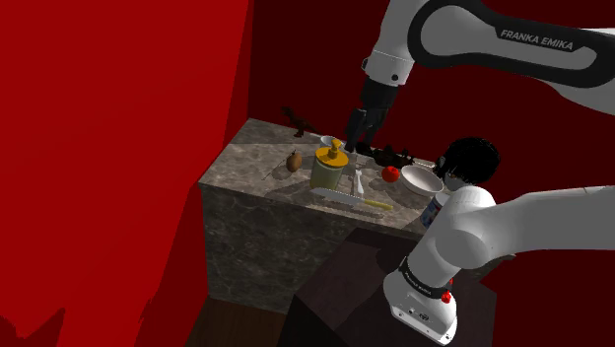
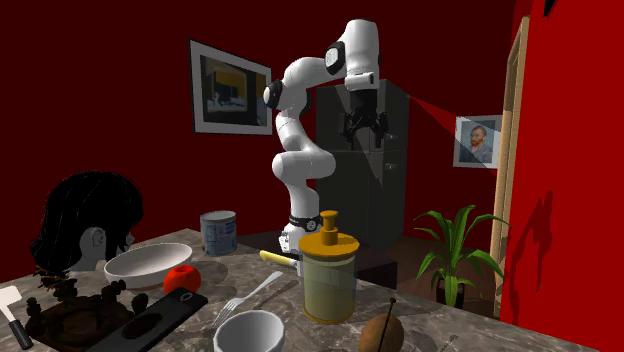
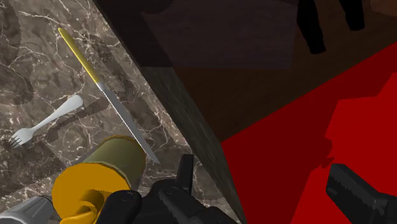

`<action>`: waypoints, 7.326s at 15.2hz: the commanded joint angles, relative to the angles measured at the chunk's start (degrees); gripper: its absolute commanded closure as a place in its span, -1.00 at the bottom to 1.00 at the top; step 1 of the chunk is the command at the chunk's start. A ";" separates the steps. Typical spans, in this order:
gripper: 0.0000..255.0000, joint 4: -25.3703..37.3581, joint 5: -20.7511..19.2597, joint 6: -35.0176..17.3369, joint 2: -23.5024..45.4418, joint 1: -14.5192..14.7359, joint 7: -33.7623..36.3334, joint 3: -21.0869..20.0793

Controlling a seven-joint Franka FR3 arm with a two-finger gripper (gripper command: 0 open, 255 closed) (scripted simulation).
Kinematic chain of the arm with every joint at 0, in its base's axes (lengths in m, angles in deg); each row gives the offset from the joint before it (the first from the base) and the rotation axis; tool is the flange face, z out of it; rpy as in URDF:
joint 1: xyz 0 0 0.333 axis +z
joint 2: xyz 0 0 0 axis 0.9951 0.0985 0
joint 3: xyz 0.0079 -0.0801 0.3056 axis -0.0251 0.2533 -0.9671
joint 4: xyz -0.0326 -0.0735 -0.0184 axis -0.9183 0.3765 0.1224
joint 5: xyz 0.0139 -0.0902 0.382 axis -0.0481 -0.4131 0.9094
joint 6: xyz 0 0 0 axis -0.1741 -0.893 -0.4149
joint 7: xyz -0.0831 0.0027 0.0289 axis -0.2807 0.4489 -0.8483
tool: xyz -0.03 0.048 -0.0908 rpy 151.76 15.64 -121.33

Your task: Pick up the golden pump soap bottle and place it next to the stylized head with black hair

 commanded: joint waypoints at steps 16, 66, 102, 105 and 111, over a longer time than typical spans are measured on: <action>-1.00 -3.17 -9.02 -25.03 16.33 -5.60 -17.64 12.89; 1.00 7.69 -9.20 -23.93 23.85 -6.13 -23.25 16.70; 1.00 38.94 -8.16 3.85 27.36 -5.36 -22.83 15.89; 1.00 42.40 -7.98 6.25 28.42 -5.28 -22.90 15.96; 1.00 49.92 -7.52 11.25 31.00 -5.16 -23.11 16.19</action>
